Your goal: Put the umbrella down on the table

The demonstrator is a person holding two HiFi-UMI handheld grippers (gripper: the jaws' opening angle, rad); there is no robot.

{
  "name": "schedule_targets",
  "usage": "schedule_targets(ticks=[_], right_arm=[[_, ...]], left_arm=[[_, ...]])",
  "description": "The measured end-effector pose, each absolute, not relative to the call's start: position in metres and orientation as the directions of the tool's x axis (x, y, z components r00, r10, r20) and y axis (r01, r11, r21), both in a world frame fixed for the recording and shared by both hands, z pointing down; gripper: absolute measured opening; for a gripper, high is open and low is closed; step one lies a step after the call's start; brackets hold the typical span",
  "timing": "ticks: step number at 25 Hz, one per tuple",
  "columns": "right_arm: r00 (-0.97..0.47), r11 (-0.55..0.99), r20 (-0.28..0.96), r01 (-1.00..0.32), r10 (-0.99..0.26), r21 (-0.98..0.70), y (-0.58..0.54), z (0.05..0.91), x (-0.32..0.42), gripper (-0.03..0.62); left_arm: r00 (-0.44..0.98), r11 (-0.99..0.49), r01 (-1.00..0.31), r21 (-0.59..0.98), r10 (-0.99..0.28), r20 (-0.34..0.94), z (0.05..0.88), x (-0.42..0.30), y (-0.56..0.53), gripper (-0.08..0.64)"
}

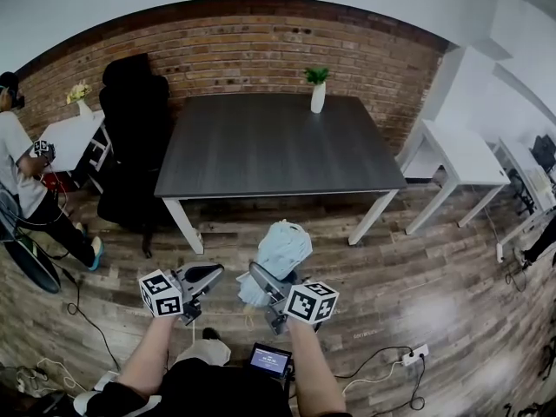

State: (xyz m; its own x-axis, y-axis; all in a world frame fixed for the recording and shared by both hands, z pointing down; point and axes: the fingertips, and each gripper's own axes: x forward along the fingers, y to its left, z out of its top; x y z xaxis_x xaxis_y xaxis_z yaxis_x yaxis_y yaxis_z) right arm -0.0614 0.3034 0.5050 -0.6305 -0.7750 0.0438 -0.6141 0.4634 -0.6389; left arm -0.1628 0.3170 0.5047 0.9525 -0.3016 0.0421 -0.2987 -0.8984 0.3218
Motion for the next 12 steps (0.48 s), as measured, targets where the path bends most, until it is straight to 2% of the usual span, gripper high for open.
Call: schedule_targets(ticks=[12], right_arm=[[-0.553,0.388,0.082,-0.675,-0.829,-0.628,0.235,0.514,-0.022,0.324]], left_arm=[[0.982,-0.923,-0.186,0.338,-0.188,0.028,0.525,-0.12,0.234,0.002]])
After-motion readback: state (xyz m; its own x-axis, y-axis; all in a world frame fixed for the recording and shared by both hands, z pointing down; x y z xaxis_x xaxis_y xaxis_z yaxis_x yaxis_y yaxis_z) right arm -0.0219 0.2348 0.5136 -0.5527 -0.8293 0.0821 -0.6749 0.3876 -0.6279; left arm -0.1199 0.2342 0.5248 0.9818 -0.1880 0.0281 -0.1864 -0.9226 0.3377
